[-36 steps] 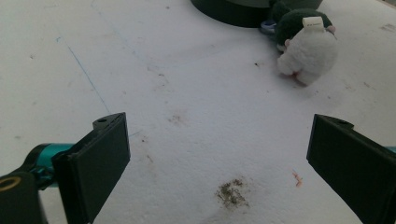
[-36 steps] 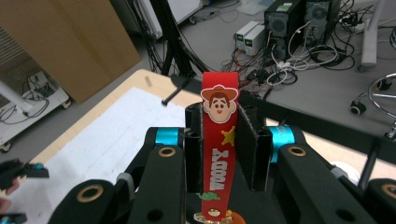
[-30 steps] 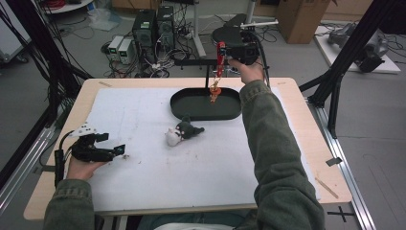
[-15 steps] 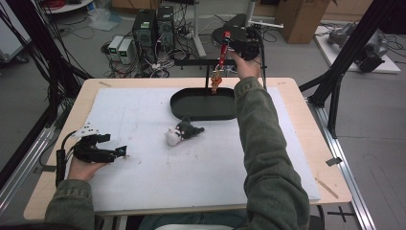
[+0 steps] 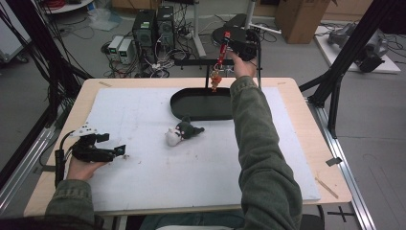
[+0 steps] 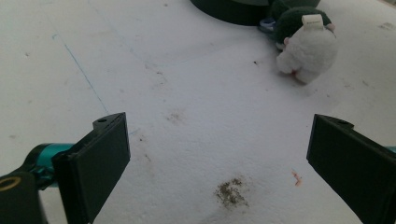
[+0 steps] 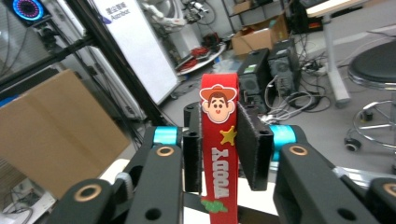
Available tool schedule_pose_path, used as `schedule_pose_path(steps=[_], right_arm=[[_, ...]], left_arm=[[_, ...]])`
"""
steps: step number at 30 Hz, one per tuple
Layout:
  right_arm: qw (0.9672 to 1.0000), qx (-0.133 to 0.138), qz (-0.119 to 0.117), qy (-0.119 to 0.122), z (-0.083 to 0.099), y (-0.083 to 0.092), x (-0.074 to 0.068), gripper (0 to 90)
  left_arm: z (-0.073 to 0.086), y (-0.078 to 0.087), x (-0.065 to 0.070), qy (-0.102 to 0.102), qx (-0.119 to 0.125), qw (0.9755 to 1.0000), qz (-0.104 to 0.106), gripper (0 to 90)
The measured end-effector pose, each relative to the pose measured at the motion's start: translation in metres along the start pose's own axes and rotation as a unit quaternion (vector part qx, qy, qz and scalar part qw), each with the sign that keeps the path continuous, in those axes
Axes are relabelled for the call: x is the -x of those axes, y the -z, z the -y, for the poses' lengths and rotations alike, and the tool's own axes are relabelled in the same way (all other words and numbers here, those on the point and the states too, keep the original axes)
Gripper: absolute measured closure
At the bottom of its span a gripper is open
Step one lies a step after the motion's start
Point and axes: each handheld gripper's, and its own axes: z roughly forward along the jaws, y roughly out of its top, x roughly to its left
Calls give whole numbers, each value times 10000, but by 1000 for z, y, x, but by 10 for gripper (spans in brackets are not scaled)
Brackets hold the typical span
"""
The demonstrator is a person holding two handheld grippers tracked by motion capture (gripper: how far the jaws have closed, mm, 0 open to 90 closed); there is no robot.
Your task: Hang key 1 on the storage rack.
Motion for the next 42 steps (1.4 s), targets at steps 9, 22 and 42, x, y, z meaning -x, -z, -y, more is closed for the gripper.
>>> schedule_pose_path(steps=[9, 22, 42], right_arm=[[9990, -259, -357, 0, 2, 13, -6, 4], [9891, -648, -635, 1157, 7, 39, -42, 4], [9766, -1230, -685, 1626, 55, 89, -46, 5]], left_arm=[[0, 0, 2, -38, -36, 10000, -12, 65], [-1, 2, 4, -79, -24, 10000, -12, 65], [0, 1, 5, -123, -112, 9999, 0, 65]])
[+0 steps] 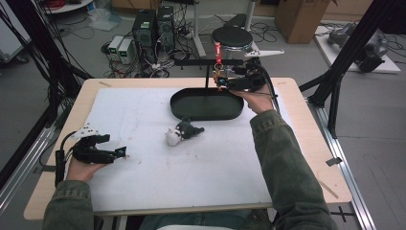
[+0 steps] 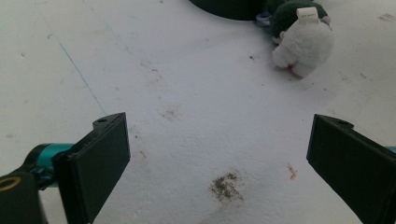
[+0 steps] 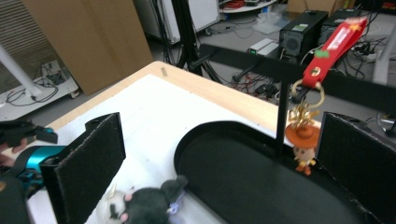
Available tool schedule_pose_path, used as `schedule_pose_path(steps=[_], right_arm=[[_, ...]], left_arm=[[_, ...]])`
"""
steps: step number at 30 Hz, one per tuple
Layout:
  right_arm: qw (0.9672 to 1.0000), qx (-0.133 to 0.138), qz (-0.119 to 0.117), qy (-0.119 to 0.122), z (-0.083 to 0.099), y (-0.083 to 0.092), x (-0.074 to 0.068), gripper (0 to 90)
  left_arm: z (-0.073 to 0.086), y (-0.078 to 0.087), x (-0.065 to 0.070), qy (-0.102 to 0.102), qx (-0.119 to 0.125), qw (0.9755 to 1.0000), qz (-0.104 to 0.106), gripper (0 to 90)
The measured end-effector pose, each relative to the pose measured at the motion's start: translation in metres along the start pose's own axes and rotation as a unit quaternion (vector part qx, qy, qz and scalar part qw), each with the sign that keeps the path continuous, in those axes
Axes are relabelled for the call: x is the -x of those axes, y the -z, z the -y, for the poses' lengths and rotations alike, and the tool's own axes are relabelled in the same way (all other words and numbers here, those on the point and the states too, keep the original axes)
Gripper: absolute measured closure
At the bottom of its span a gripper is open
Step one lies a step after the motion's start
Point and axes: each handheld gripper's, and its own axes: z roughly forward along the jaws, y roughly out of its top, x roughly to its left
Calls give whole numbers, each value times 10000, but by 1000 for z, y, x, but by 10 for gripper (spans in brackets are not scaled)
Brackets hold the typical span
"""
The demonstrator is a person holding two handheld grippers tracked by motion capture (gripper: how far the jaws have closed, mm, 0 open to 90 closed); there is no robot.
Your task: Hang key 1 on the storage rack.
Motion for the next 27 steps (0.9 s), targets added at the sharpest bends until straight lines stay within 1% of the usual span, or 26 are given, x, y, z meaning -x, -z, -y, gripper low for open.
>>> schedule_pose_path(steps=[1, 3, 4, 6, 8, 10, 12, 13, 14, 15, 18, 21, 24, 25, 27], right_arm=[[10000, -71, 2, 12, 4, 2, -1, 5], [10000, -42, 2, 25, 7, 4, -2, 5], [10000, -8, -37, -24, 11, 6, -3, 5], [10000, 27, -15, 18, 15, 8, -6, 5], [10000, -17, -27, -4, 17, 9, -7, 5], [9999, 12, -28, 100, 21, 12, -11, 5], [10000, -3, -25, 90, 22, 14, -13, 5], [9999, 28, -15, 128, 24, 15, -14, 5], [9999, 37, -46, 100, 26, 16, -16, 5], [9999, 81, -58, 127, 29, 17, -19, 5], [9998, 31, -48, 181, 35, 18, -22, 5], [9998, -4, -25, 210, 40, 18, -23, 5], [9999, -50, -34, 156, 49, 17, -22, 5], [9998, -80, -19, 176, 52, 16, -21, 5], [9998, -99, -15, 157, 54, 17, -21, 5]], left_arm=[[0, 0, 0, 4, 3, 10000, -3, 65], [0, 0, 0, 1, 3, 10000, -18, 65], [0, 0, 0, 0, -3, 10000, -8, 65], [0, -1, 0, -14, -24, 10000, -12, 65], [0, -1, -1, -10, -30, 10000, -18, 65], [0, -1, -1, -4, -22, 10000, -17, 65], [0, -1, -1, 5, -17, 10000, -22, 65], [0, -1, -1, 0, -12, 10000, -24, 65], [0, -1, -1, 11, -11, 10000, -15, 65], [0, -1, -1, 11, -6, 10000, -16, 65], [0, -1, -2, -9, -27, 10000, -16, 65], [0, -1, -2, -3, -23, 10000, -6, 65], [0, -1, -1, 6, -13, 10000, -5, 65], [0, -1, -1, 8, -9, 10000, -5, 65], [0, -1, -1, 18, 0, 10000, 4, 65]])
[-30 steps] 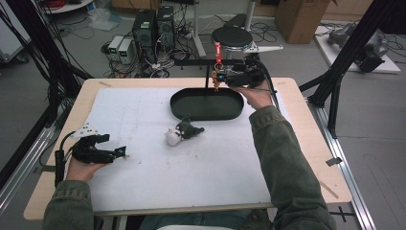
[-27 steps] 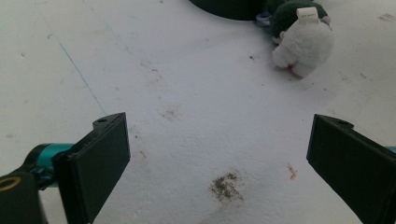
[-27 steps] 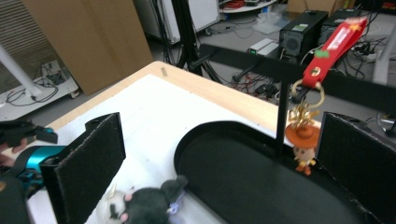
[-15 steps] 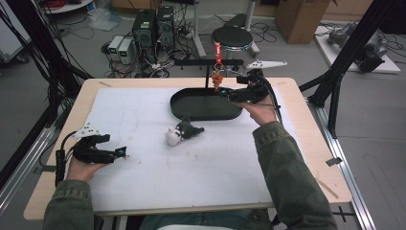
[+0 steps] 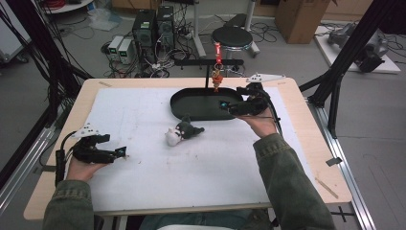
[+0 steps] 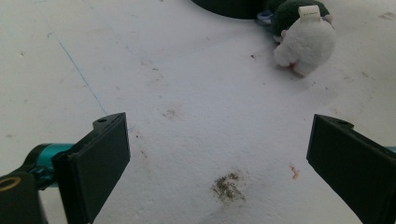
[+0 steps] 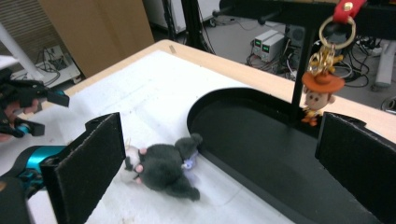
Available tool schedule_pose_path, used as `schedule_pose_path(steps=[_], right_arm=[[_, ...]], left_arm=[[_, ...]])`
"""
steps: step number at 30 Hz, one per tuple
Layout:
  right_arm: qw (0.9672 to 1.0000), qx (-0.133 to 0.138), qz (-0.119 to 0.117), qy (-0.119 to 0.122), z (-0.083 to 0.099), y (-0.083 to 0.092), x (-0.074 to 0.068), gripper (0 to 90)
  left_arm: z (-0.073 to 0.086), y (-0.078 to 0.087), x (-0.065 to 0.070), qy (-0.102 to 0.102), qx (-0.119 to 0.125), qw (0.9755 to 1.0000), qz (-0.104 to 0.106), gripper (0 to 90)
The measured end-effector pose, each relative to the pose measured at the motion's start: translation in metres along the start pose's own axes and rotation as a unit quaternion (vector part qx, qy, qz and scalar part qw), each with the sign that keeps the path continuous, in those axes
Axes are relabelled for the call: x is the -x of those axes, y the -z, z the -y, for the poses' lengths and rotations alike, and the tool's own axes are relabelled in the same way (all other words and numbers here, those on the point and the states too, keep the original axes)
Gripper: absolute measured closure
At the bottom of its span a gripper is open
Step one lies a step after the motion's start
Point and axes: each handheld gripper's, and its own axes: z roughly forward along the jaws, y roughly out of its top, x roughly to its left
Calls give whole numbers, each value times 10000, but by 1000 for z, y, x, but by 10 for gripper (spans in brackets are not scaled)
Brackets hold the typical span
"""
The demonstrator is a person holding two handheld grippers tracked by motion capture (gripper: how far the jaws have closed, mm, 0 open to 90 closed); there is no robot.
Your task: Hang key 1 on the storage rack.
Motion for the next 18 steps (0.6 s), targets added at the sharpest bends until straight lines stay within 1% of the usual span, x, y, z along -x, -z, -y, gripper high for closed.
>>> schedule_pose_path(steps=[1, 2, 3, 4, 5, 7, 8, 9, 10, 11, 12, 13, 14, 15, 17, 18], right_arm=[[10000, -9, 0, -21, 4, 1, 0, 5], [10000, -9, 0, -21, 4, 1, 0, 5], [10000, 13, 35, -8, 9, 4, 1, 5], [10000, 13, 35, -8, 9, 4, 1, 5], [10000, -24, 84, -1, 14, 8, 2, 5], [9999, -22, 108, 20, 18, 10, 2, 5], [9999, -31, 127, 3, 21, 13, 3, 5], [9998, -12, 172, -16, 29, 19, 4, 5], [9998, -15, 199, -35, 34, 22, 5, 5], [9998, -15, 199, -35, 34, 22, 5, 5], [9996, -42, 261, -82, 42, 27, 7, 5], [9995, -79, 303, -90, 46, 29, 7, 5], [9995, -79, 303, -90, 46, 29, 7, 5], [9993, -8, 374, -71, 54, 34, 8, 5], [9992, 3, 381, -88, 61, 38, 8, 5], [9992, 3, 381, -88, 61, 38, 8, 5]], left_arm=[[0, 0, 0, 0, 7, 10000, 1, 65], [0, 0, 0, 1, 4, 10000, -1, 65], [0, 0, 0, -6, 4, 10000, -8, 65], [0, 0, 0, 2, 1, 10000, 2, 65], [0, 0, 0, 1, -1, 10000, 4, 65], [0, 0, 0, 0, -1, 10000, 4, 65], [0, 0, 0, 0, -1, 10000, -4, 65], [0, 0, 0, 2, -4, 10000, -3, 65], [0, 0, 0, -5, -18, 10000, 0, 65], [0, -1, 0, -11, -21, 10000, -9, 65], [0, -1, 0, -15, -31, 10000, -10, 65], [0, -1, 0, -13, -36, 10000, -7, 65], [0, -1, 0, -21, -38, 10000, -6, 65], [0, -1, 0, -25, -44, 10000, -6, 65], [0, -1, 0, -42, -59, 10000, -3, 65], [0, -1, 1, -40, -61, 10000, -3, 65]])
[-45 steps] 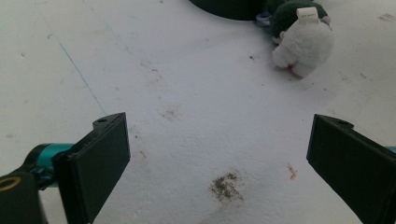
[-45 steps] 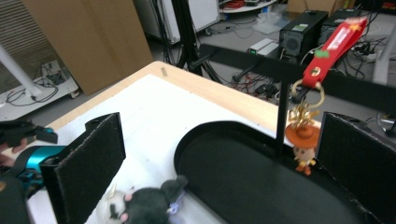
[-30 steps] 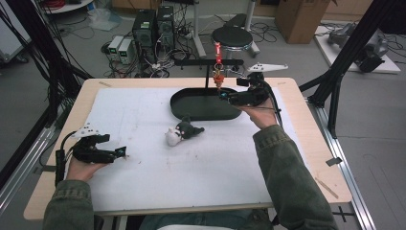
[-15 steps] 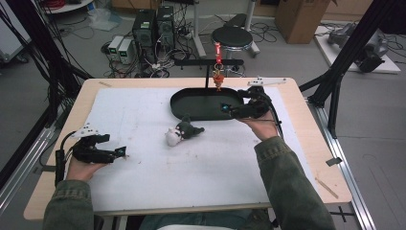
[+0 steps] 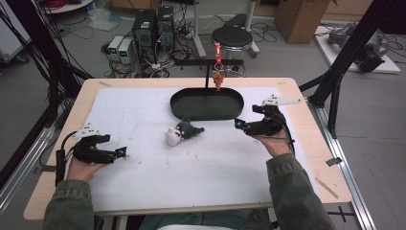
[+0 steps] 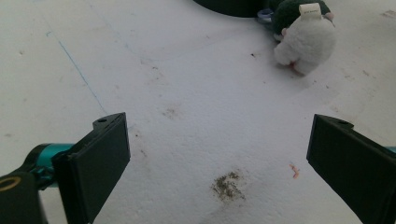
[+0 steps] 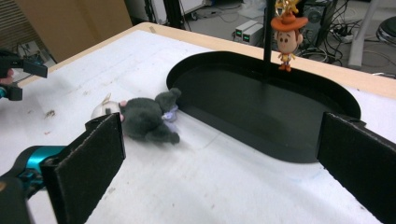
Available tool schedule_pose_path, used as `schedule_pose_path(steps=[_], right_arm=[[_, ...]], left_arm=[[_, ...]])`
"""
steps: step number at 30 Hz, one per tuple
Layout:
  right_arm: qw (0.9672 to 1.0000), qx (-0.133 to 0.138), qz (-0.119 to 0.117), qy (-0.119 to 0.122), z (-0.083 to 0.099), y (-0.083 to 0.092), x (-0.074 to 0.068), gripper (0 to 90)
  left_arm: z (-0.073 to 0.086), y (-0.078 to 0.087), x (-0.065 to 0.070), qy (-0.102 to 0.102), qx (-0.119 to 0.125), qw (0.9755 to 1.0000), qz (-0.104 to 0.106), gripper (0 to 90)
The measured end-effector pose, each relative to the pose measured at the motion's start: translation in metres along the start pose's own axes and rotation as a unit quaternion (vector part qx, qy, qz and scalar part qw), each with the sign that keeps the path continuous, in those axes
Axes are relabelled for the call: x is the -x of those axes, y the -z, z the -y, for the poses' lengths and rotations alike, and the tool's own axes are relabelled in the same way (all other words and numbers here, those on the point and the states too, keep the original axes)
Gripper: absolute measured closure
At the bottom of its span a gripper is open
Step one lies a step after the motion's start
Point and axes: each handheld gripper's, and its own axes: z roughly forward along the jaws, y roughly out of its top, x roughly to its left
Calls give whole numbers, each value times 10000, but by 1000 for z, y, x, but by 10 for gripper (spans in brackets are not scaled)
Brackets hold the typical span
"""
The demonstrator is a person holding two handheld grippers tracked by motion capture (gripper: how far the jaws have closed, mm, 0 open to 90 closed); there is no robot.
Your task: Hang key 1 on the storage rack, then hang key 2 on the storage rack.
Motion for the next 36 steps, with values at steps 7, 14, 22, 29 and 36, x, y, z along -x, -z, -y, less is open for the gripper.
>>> schedule_pose_path(steps=[7, 14, 22, 29, 36], right_arm=[[9999, 30, 127, 52, 20, 12, -1, 5], [9998, -5, 209, 17, 34, 20, 3, 5], [9995, 111, 282, 14, 43, 32, 5, 5], [9993, 102, 364, 1, 55, 39, 8, 5], [9991, 95, 421, -7, 65, 46, 13, 5]], left_arm=[[0, -1, 1, -31, -37, 10000, -15, 65], [0, -1, 2, -11, -44, 10000, -25, 65], [-3, 0, 4, -39, -4, 10000, 18, 65], [-11, -8, 13, -273, -121, 9995, 101, 65], [-20, -17, 22, -456, -169, 9986, 184, 65]])
